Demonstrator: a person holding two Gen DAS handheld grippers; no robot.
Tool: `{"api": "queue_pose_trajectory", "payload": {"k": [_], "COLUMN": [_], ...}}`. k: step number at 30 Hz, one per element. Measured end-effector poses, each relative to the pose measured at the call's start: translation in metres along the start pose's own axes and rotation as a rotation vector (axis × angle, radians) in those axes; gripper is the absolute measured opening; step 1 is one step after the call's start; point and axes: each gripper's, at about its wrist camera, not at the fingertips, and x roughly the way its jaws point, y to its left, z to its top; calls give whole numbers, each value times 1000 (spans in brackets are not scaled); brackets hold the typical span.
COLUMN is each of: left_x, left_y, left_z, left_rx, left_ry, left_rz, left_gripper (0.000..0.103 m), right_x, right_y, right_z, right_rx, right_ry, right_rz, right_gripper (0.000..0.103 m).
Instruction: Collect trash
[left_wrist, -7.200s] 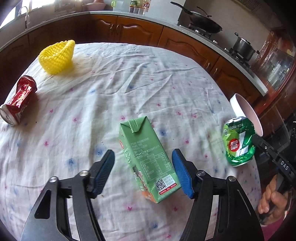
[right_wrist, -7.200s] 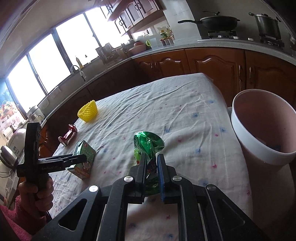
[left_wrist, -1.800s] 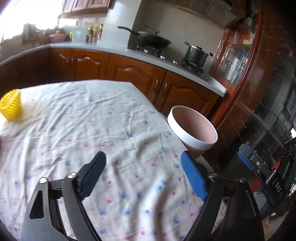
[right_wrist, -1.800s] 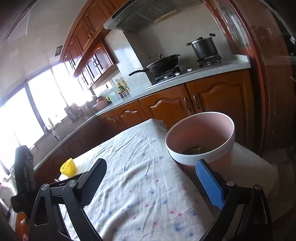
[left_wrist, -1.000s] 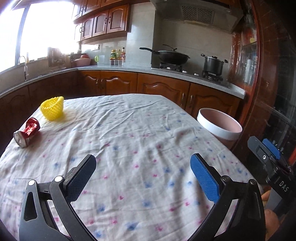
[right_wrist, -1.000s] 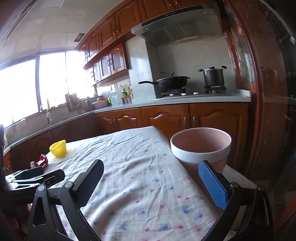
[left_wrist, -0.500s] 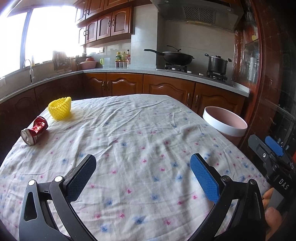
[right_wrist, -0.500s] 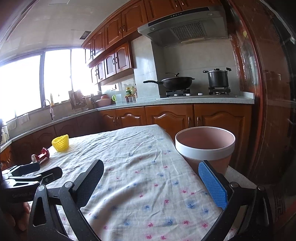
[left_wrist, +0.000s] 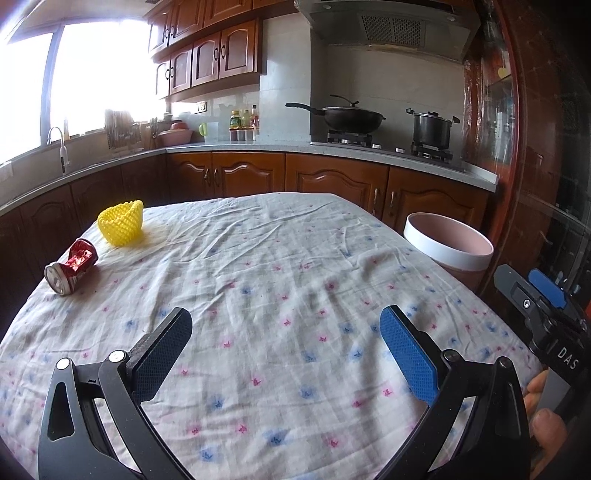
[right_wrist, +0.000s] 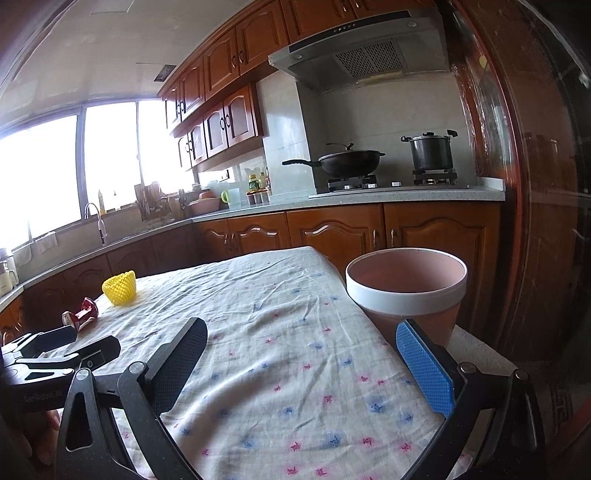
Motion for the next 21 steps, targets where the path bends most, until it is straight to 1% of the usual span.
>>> {"api": "queue_pose_trajectory", "payload": {"k": [21], "left_x": [-4], "left_y": [-4], "left_z": [1], "left_rx": [19], "left_ry": [-12], "left_rz": [0], "left_gripper": [103], "right_x": [0], "right_y": [-1], "right_z": [-1], "right_rx": [9], "right_ry": [2], "right_rz": [6], "right_gripper": [103]}}
